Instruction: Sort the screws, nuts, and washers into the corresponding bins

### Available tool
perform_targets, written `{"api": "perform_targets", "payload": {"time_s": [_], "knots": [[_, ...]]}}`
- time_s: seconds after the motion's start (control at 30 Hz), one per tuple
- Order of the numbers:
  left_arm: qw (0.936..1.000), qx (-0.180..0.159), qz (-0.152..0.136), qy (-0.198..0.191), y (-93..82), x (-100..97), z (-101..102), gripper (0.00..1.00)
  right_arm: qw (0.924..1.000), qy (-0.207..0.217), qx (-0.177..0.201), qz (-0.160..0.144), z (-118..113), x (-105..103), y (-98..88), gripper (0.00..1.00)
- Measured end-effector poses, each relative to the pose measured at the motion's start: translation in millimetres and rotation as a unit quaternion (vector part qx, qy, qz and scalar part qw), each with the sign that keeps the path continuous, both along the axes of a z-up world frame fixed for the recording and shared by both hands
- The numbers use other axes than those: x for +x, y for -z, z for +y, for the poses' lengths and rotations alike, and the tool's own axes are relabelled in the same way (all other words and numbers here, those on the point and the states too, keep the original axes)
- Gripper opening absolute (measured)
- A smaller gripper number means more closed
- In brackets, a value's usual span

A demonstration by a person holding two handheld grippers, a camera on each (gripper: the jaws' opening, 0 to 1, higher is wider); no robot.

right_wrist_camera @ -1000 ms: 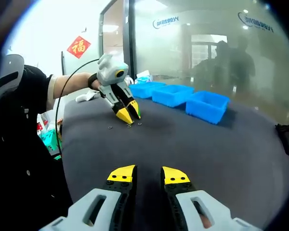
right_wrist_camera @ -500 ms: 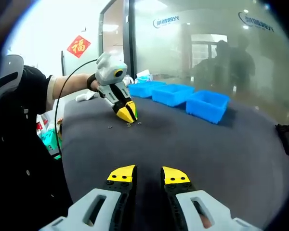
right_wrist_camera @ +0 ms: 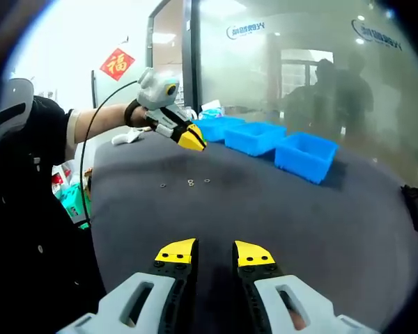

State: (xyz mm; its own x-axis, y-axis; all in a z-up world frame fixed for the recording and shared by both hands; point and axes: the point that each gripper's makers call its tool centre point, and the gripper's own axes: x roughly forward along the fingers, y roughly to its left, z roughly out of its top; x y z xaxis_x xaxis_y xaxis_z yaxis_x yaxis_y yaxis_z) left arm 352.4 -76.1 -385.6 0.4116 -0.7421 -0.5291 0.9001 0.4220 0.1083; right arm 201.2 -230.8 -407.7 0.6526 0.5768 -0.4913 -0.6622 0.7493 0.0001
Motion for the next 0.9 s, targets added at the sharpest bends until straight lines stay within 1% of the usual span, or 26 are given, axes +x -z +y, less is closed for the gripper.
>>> {"api": "perform_targets", "payload": {"time_s": [0.1, 0.17, 0.2, 0.27, 0.3, 0.33, 0.37, 0.4, 0.43, 0.5, 0.53, 0.6, 0.83, 0.9], "knots": [[0.9987, -0.01, -0.025, -0.043, -11.5, 18.6, 19, 0.0, 1.0, -0.004, -0.003, 0.0, 4, 0, -1.5, 0.17], [0.9959, -0.022, -0.034, -0.081, -19.9, 34.1, 35, 0.0, 1.0, -0.006, -0.006, -0.001, 7, -1, -3.4, 0.17], [0.9946, -0.023, -0.038, -0.093, -22.1, 39.5, 42, 0.0, 0.9999, -0.008, -0.007, -0.002, 9, -1, -4.5, 0.17], [0.9906, -0.029, -0.047, -0.126, -27.3, 54.9, 61, 0.0, 0.9999, -0.01, -0.008, -0.003, 10, -1, -7.4, 0.17], [0.9862, -0.031, -0.053, -0.154, -29.7, 66.4, 75, 0.0, 0.9999, -0.01, -0.009, -0.004, 10, -1, -7.8, 0.17], [0.9814, -0.027, -0.066, -0.178, -31.5, 76.6, 87, 0.0, 0.9999, -0.01, -0.011, -0.004, 11, -1, -8.3, 0.17], [0.9778, -0.02, -0.082, -0.192, -32.9, 85.2, 97, 0.0, 0.9999, -0.011, -0.012, -0.004, 11, -1, -8.8, 0.17], [0.9747, -0.017, -0.088, -0.205, -33.3, 91.6, 105, 0.0, 0.9998, -0.012, -0.013, -0.004, 12, -1, -9.3, 0.17], [0.9717, -0.024, -0.087, -0.218, -34.3, 96.9, 110, 0.0, 0.9998, -0.013, -0.014, -0.004, 13, 0, -9.8, 0.17], [0.9696, -0.033, -0.08, -0.229, -35.3, 104.6, 116, 0.0, 0.9998, -0.014, -0.016, -0.004, 15, 0, -11.4, 0.17], [0.9671, -0.037, -0.081, -0.238, -36.2, 108.9, 119, 0.0, 0.9998, -0.014, -0.015, -0.005, 16, 0, -12.1, 0.17], [0.9655, -0.037, -0.082, -0.244, -35.6, 115.2, 122, 0.0, 0.9997, -0.015, -0.017, -0.005, 18, 1, -12.6, 0.17], [0.9588, -0.046, -0.077, -0.27, -34.4, 139.6, 128, 0.0, 0.9996, -0.017, -0.022, -0.001, 20, 1, -10.9, 0.17], [0.9571, -0.05, -0.07, -0.277, -34.1, 148.4, 128, 0.0, 0.9996, -0.017, -0.022, 0.0, 21, 1, -10.5, 0.17]]}}
